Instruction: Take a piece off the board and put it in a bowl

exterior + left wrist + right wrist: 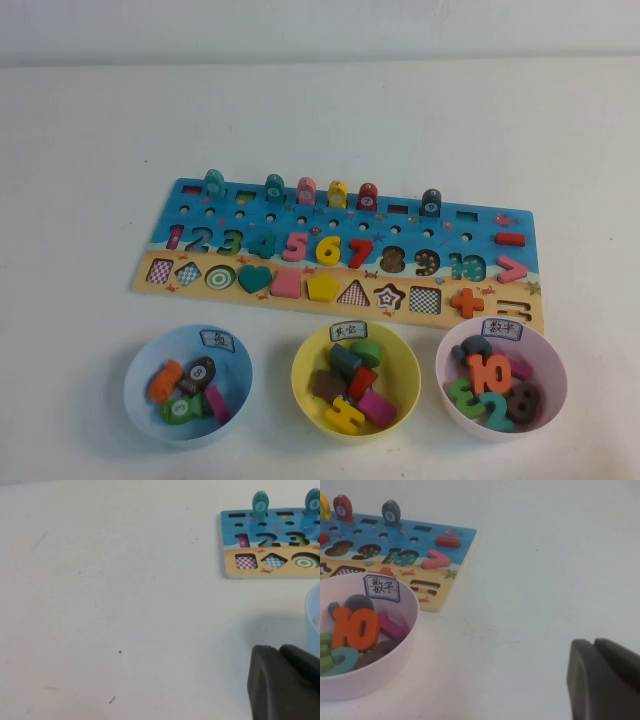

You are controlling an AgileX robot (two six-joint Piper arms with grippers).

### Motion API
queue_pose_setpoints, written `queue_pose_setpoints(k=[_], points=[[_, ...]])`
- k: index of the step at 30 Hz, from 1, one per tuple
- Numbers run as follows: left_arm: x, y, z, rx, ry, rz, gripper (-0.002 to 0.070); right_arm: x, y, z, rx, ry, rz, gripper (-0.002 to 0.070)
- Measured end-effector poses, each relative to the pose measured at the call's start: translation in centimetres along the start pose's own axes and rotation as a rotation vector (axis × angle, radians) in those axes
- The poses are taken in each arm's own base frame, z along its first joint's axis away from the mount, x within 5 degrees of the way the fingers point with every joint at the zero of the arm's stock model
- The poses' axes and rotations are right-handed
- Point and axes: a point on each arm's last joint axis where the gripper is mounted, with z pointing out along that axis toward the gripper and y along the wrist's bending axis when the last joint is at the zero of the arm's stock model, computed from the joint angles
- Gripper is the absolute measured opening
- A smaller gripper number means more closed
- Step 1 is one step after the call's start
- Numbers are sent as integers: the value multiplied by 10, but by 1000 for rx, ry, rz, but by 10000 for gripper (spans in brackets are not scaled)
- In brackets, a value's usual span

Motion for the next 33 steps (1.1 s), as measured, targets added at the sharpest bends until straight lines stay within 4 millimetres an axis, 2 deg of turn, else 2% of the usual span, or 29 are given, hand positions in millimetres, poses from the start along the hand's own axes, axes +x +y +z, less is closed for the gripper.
queue_pose_setpoints(k=[12, 16, 20, 24, 26, 33], points=[[0, 0, 0, 0, 0, 0, -4, 0, 0, 0, 0, 0, 0, -18], [-1, -1, 0, 17, -9, -47, -4, 0, 0, 0, 0, 0, 0, -18], [-9, -5, -1, 67, -94, -226, -4, 0, 0, 0, 0, 0, 0, -18], [-22, -6, -3, 138, -213, -632, -4, 0, 0, 0, 0, 0, 0, -18], [-26, -4, -4, 150, -261, -760, -5, 0, 0, 0, 0, 0, 0, -18], [-33, 2, -6, 136, -353, -848, -5, 0, 0, 0, 0, 0, 0, -18]])
